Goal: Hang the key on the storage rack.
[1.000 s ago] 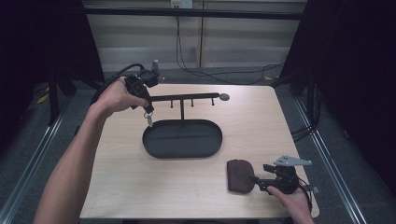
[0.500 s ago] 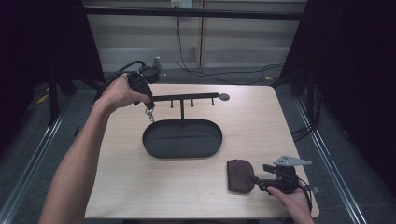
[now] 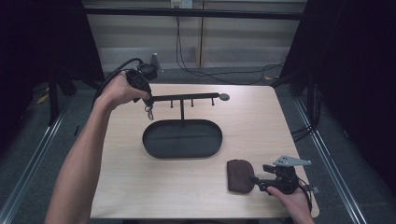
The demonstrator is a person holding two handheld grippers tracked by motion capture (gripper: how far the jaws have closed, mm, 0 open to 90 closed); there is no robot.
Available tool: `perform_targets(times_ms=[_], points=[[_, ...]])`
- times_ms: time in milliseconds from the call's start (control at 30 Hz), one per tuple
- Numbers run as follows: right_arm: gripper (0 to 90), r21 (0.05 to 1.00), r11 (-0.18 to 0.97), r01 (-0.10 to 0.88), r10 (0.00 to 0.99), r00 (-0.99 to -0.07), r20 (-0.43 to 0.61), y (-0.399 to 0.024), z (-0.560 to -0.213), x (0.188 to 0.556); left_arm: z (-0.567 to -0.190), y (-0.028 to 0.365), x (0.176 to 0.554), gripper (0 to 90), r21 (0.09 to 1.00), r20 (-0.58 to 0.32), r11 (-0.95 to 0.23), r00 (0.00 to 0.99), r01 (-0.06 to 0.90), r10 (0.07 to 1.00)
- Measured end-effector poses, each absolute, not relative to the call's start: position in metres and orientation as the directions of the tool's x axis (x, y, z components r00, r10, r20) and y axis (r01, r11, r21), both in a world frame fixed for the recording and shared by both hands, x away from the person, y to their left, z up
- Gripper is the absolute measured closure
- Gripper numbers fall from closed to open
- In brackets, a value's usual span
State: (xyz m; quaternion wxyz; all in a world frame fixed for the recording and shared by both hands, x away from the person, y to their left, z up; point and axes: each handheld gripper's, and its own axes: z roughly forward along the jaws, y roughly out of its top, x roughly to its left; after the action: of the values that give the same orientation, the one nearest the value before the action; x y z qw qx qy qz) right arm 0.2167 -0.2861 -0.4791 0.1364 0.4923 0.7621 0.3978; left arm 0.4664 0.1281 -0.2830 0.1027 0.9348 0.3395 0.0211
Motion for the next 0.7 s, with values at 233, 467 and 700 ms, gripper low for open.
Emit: perform_targets(times_ms=[233,467,700], points=[[23.4,0.740,0.199,0.643,0.858,-0.479,0.185,-0.286,-0.479,0.217,-0.288,0.126,0.469,88.5,0.193,0.002,-0.735,0.749,0.650,0.663],[23.4,0.740,0.200,0.643,0.859,-0.478,0.184,-0.286,-0.479,0.217,-0.289,0.129,0.468,85.3,0.217,0.004,-0.715,0.731,0.665,0.682],[23.4,0.737,0.203,0.644,0.860,-0.478,0.181,-0.286,-0.479,0.217,-0.289,0.140,0.464,80.0,0.287,-0.026,-0.687,0.722,0.668,0.691]])
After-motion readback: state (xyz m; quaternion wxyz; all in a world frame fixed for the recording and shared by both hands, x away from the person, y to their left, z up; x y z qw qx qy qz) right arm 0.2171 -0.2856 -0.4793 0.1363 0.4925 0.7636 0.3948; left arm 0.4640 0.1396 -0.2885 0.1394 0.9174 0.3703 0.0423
